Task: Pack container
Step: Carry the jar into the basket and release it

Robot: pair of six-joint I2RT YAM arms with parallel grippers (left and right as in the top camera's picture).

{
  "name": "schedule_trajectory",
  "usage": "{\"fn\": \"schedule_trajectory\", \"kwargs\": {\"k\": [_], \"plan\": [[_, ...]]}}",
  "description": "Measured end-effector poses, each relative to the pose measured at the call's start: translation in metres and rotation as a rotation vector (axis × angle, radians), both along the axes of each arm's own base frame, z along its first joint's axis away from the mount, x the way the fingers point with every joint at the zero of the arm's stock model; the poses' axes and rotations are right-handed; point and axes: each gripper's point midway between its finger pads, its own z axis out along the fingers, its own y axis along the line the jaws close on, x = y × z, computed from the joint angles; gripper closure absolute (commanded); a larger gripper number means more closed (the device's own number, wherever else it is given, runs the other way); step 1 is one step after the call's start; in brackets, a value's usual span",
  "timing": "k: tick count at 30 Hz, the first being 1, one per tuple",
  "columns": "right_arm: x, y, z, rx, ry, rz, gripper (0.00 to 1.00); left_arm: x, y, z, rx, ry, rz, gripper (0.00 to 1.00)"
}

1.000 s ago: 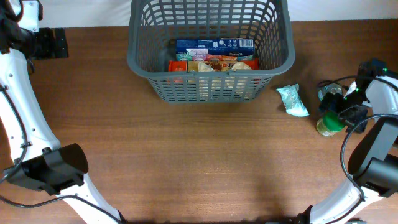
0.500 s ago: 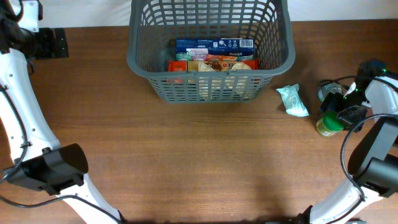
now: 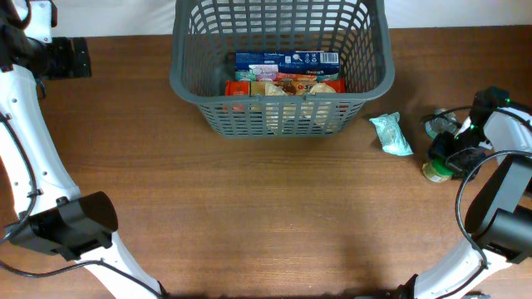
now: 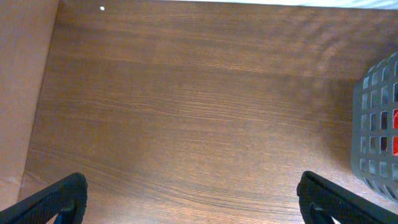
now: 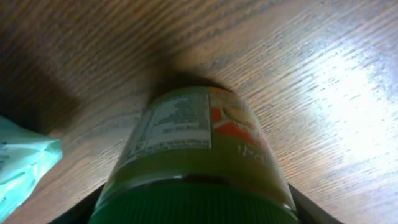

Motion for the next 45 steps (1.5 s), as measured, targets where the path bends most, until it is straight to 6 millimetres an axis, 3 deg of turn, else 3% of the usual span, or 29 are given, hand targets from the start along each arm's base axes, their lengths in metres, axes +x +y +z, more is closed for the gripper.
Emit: {"fn": "schedule_trajectory", "kwargs": {"k": [10, 15, 19, 22, 25, 28, 31, 34, 36, 40, 43, 45], "plan": [[-0.001, 0.001, 0.005, 0.002, 0.006, -0.023, 0.61, 0.0, 0.0, 0.0, 0.0, 0.0, 0.0, 0.01], [0.009, -0.004, 0.032, -0.004, -0.009, -0.023, 0.61, 0.0, 0.0, 0.0, 0.0, 0.0, 0.0, 0.01], [0.031, -0.013, 0.086, -0.047, -0.111, -0.023, 0.62, 0.0, 0.0, 0.0, 0.0, 0.0, 0.0, 0.01], [0.044, -0.018, 0.151, -0.101, -0.235, -0.019, 0.65, 0.0, 0.0, 0.0, 0.0, 0.0, 0.0, 0.01], [0.053, -0.01, 0.23, -0.155, -0.417, 0.012, 0.65, 0.0, 0.0, 0.0, 0.0, 0.0, 0.0, 0.01], [0.057, 0.018, 0.306, -0.192, -0.615, 0.087, 0.65, 0.0, 0.0, 0.0, 0.0, 0.0, 0.0, 0.01], [0.054, 0.072, 0.377, -0.206, -0.824, 0.224, 0.75, 0.0, 0.0, 0.0, 0.0, 0.0, 0.0, 0.01], [0.043, 0.136, 0.431, -0.179, -1.009, 0.397, 0.76, 0.0, 0.0, 0.0, 0.0, 0.0, 0.0, 0.01], [0.038, 0.175, 0.454, -0.15, -1.106, 0.512, 0.79, 0.0, 0.0, 0.0, 0.0, 0.0, 0.0, 0.01], [0.04, 0.234, 0.459, -0.079, -1.159, 0.687, 0.83, 0.0, 0.0, 0.0, 0.0, 0.0, 0.0, 0.01], [0.059, 0.268, 0.439, -0.05, -1.127, 0.781, 0.81, 0.0, 0.0, 0.0, 0.0, 0.0, 0.0, 0.01], [0.079, 0.286, 0.415, -0.046, -1.071, 0.819, 0.79, 0.0, 0.0, 0.0, -0.001, 0.001, 0.0, 0.01]]}}
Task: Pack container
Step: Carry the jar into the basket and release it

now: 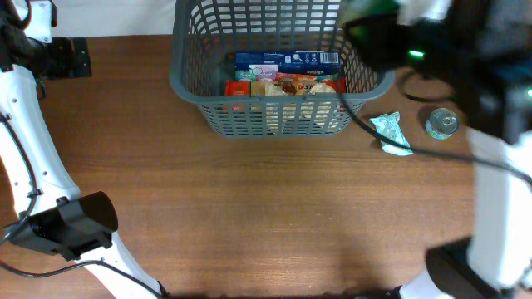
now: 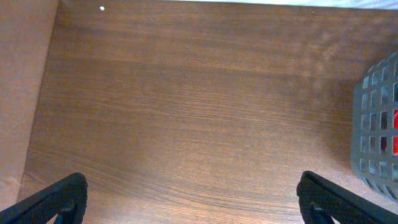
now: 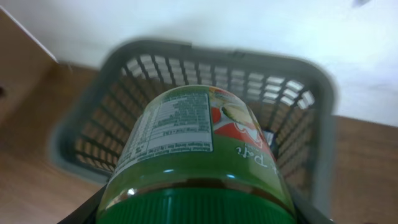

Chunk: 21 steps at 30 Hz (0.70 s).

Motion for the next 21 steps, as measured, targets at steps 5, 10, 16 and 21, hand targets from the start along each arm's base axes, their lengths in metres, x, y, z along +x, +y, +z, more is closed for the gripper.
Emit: {"fn": "schedule_trajectory", "kwargs": {"k": [5, 10, 16, 21], "plan": [[0.045, 0.02, -0.079, -0.09, 0.167, 0.005, 0.83, 0.0, 0.0, 0.0, 0.0, 0.0, 0.0, 0.01], [0.067, 0.023, -0.151, -0.162, 0.335, -0.007, 0.83, 0.0, 0.0, 0.0, 0.0, 0.0, 0.0, 0.01], [0.068, 0.019, -0.2, -0.227, 0.47, -0.017, 0.83, 0.0, 0.0, 0.0, 0.0, 0.0, 0.0, 0.01], [0.062, 0.01, -0.218, -0.277, 0.534, -0.038, 0.68, 0.0, 0.0, 0.0, 0.0, 0.0, 0.0, 0.01]]}}
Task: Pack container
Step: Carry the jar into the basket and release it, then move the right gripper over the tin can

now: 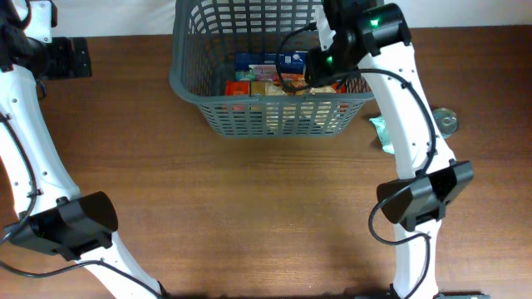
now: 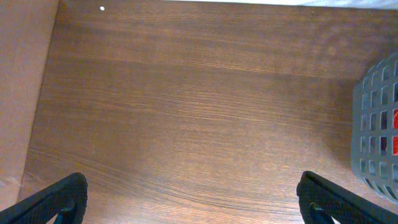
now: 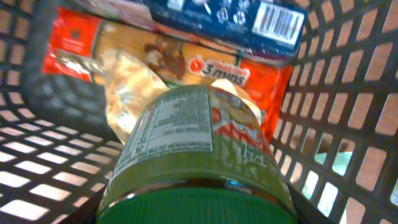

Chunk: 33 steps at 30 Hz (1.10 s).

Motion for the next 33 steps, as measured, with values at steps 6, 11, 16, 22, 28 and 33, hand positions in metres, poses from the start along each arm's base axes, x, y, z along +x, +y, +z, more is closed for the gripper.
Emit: {"fn": "schedule_trajectory", "kwargs": {"k": [6, 11, 16, 22, 28, 33], "plan": [[-0.003, -0.01, -0.011, -0.021, 0.041, -0.017, 0.5, 0.0, 0.0, 0.0, 0.0, 0.0, 0.0, 0.01], [-0.004, -0.023, -0.023, -0.039, 0.077, -0.047, 0.16, 0.0, 0.0, 0.0, 0.0, 0.0, 0.0, 0.01], [-0.001, -0.028, -0.018, -0.031, 0.064, -0.036, 0.07, 0.0, 0.0, 0.0, 0.0, 0.0, 0.0, 0.01], [0.001, -0.024, 0.002, 0.012, 0.018, -0.003, 0.06, 0.0, 0.0, 0.0, 0.0, 0.0, 0.0, 0.01], [0.003, -0.024, 0.061, 0.061, -0.139, 0.002, 0.04, 0.0, 0.0, 0.0, 0.0, 0.0, 0.0, 0.01], [-0.014, -0.059, 0.17, 0.093, -0.437, -0.062, 0.04, 0.0, 0.0, 0.0, 0.0, 0.0, 0.0, 0.01]]}}
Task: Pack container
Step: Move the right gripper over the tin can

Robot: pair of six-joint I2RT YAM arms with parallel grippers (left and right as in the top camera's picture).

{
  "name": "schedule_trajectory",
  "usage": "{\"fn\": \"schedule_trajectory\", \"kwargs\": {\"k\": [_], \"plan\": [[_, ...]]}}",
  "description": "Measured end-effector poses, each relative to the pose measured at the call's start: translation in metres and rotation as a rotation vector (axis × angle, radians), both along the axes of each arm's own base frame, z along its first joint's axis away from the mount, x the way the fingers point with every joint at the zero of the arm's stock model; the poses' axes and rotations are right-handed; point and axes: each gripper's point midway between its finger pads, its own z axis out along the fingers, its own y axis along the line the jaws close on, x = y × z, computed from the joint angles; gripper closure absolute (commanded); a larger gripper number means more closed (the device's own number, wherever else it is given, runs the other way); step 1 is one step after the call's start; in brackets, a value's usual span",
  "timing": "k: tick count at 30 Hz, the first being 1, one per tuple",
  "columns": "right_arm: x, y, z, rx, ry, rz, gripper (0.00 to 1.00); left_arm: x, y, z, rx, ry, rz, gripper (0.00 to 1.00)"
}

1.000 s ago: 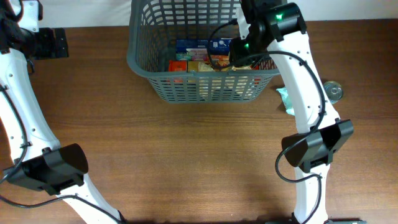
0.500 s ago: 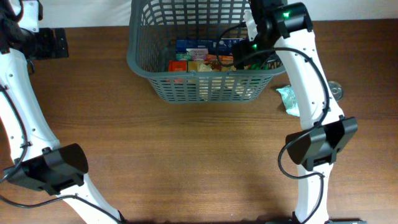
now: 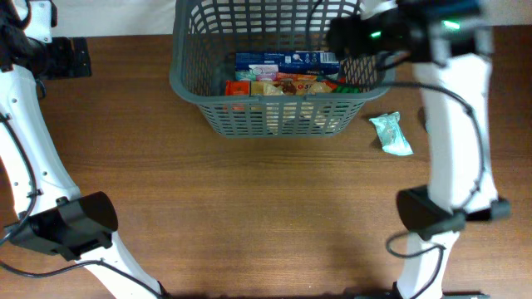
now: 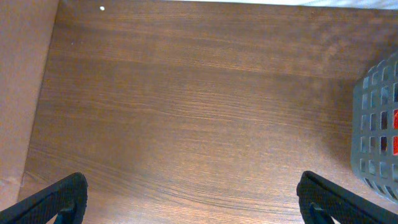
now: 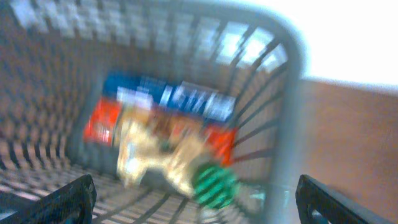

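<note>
The grey mesh basket [image 3: 274,118] stands at the table's far middle and holds a blue box [image 3: 287,59], red packets and pale bags. The green-lidded jar [image 5: 214,185] lies in its right front corner, blurred in the right wrist view. My right gripper [image 5: 196,200] hangs open above that corner [image 3: 351,37], with nothing between its fingers. A teal packet [image 3: 391,134] lies on the table to the right of the basket. My left gripper [image 4: 193,205] is open over bare wood at the far left [image 3: 71,56], and the basket wall [image 4: 376,124] shows at that view's right edge.
The right arm's white links [image 3: 453,108] reach from the table's front right up to the basket and cover the table behind the teal packet. A pale wall runs along the table's far edge [image 3: 125,17].
The right gripper was shut on the jar low inside the basket. Now it is open and higher, and the jar lies in the basket's right front corner. The left arm has not moved.
The right gripper was first shut on the green jar on the table, to the right of the teal packet. Then it held the jar in the air by the basket, then low inside it. Now the jar rests there, let go. The left gripper stayed open throughout.
</note>
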Motion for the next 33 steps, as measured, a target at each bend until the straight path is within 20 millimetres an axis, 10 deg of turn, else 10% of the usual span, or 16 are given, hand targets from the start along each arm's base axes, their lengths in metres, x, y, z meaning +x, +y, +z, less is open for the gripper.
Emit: {"fn": "schedule_trajectory", "kwargs": {"k": [6, 10, 13, 21, 33], "plan": [[-0.084, -0.121, 0.112, -0.001, -0.286, -0.307, 0.04, 0.0, 0.0, 0.0, 0.0, 0.0, 0.0, 0.01], [-0.129, -0.213, 0.108, 0.011, -0.257, -0.604, 0.03, 0.0, 0.0, 0.0, 0.0, 0.0, 0.0, 0.01], [-0.122, -0.261, 0.062, 0.083, -0.132, -0.723, 0.03, 0.0, 0.0, 0.0, 0.0, 0.0, 0.0, 0.01], [-0.047, -0.308, -0.171, 0.325, 0.341, -0.791, 0.1, 0.0, 0.0, 0.0, 0.0, 0.0, 0.0, 0.01], [-0.011, -0.284, -0.278, 0.348, 0.54, -0.781, 0.09, 0.0, 0.0, 0.0, 0.0, 0.0, 0.0, 0.01]]}}
